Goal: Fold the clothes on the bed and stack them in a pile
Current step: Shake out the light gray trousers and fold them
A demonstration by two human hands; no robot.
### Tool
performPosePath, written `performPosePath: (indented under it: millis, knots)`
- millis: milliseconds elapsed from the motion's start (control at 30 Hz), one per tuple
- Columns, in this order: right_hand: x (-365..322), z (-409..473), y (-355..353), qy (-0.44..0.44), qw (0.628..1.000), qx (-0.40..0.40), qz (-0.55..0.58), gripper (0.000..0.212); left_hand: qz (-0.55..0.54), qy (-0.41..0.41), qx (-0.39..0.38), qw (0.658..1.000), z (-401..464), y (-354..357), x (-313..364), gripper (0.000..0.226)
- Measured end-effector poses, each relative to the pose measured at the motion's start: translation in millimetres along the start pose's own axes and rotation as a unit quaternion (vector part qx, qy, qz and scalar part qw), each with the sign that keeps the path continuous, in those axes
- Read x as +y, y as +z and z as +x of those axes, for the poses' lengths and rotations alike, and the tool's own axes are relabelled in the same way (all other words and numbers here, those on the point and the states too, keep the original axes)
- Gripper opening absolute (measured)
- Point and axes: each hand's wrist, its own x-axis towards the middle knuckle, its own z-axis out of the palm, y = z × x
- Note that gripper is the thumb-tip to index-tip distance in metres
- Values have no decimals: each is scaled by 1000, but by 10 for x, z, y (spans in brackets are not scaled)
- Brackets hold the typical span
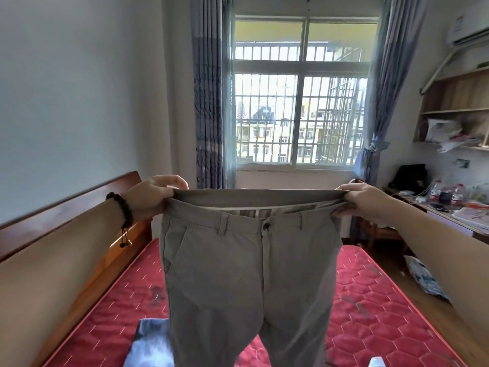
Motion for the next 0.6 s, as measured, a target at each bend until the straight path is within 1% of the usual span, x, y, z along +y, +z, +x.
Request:
performPosePath:
  millis: [33, 67, 100, 133, 167, 200, 233, 267, 300, 333, 400, 467, 500, 533, 600]
  knots:
    - [3, -12, -15, -8, 1000, -12, 24, 21, -27, 9, 15, 999, 4, 33, -20, 33]
    - [0, -32, -27, -19, 999, -31, 17, 12, -47, 14, 17, 999, 8, 37, -41, 25]
    - [-2, -45, -46, -34, 998, -45, -30, 18, -63, 15, 0, 998, 9, 29, -63, 10]
    - [-14, -55, -51, -51, 991, -49, -115, 31, -68, 15, -23, 997, 6, 7, -79, 17]
    - [-35, -73, -41, -70, 978, -39, -194, 40, -47, 14, -49, 998, 13, -38, -101, 37]
    - [-47, -84, -30, -93, 967, -19, -238, 42, 5, 19, -65, 998, 17, -83, -125, 49]
    - [-56, -90, -18, -115, 964, 2, -240, 35, 73, 34, -65, 995, 15, -107, -143, 52]
    - [-61, -93, -5, -132, 965, 23, -227, 22, 131, 57, -64, 988, 2, -115, -154, 54]
    - [-68, -99, -1, -142, 965, 42, -217, 14, 173, 82, -56, 980, -3, -125, -173, 56]
    - [-64, -95, -3, -146, 963, 63, -218, 18, 200, 103, -44, 973, -18, -119, -182, 54]
    - [-57, -82, -2, -149, 957, 92, -233, 19, 260, 144, -7, 955, -36, -91, -182, 38]
    - [-68, -85, 14, -161, 950, 104, -245, 13, 322, 177, 37, 929, -39, -66, -189, 28]
    - [-83, -101, 28, -168, 952, 99, -237, 5, 343, 186, 57, 919, -45, -48, -190, 24]
    - [-113, -131, 49, -176, 955, 89, -221, 7, 354, 193, 78, 912, -52, -37, -189, 20]
    - [-167, -188, 70, -187, 961, 63, -192, 28, 353, 202, 121, 906, -68, -38, -188, 11]
